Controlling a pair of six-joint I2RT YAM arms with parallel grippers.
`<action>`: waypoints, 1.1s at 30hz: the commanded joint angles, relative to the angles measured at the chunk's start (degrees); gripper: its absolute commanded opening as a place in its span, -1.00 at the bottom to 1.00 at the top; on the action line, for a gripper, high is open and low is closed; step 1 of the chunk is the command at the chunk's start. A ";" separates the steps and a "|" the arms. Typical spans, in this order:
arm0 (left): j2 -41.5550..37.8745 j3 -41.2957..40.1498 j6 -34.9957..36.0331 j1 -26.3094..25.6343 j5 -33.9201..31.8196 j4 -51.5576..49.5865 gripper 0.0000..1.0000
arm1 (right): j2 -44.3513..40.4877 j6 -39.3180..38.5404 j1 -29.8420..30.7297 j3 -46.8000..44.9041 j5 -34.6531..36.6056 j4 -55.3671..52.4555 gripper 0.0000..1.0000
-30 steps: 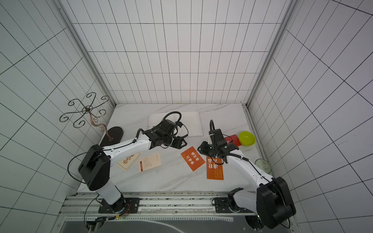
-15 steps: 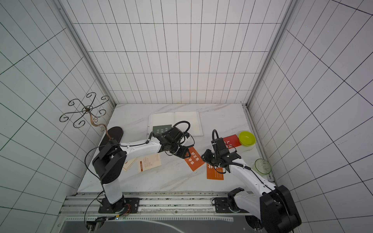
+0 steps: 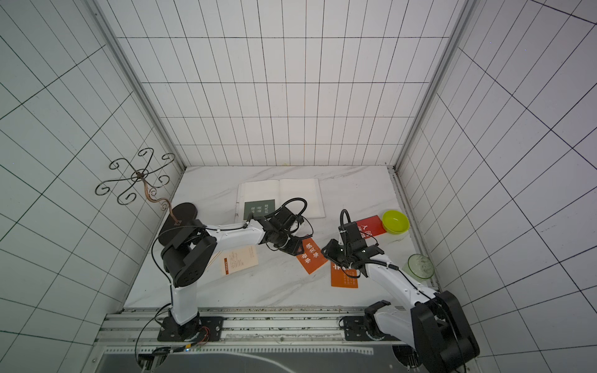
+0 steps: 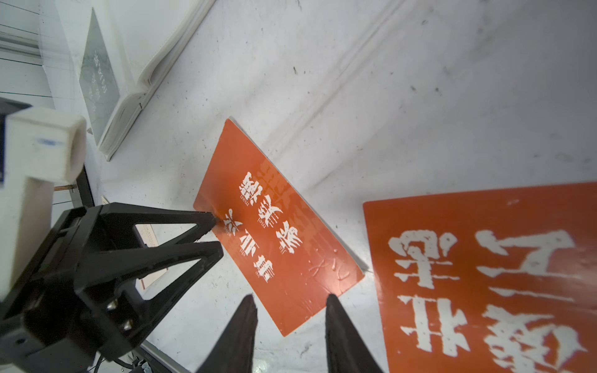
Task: Place the photos into the photo albums
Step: Pick up the photo at the center of the board.
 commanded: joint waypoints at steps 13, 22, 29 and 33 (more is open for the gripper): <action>1.37 -1.83 -0.53 1.92 0.38 3.03 -0.17 | 0.34 2.07 -1.28 -5.21 0.39 0.88 -0.23; 1.11 -2.20 -0.64 1.96 0.57 3.03 -0.18 | 1.75 4.56 -2.46 -7.85 -3.44 5.97 -0.23; 1.02 -2.51 -0.78 1.97 1.17 3.03 -0.18 | 3.77 6.28 -3.07 -9.09 -5.90 10.30 -0.25; 0.84 -2.72 -0.81 1.99 1.10 3.12 -0.18 | 4.83 8.12 -3.65 -10.61 -7.79 13.65 -0.29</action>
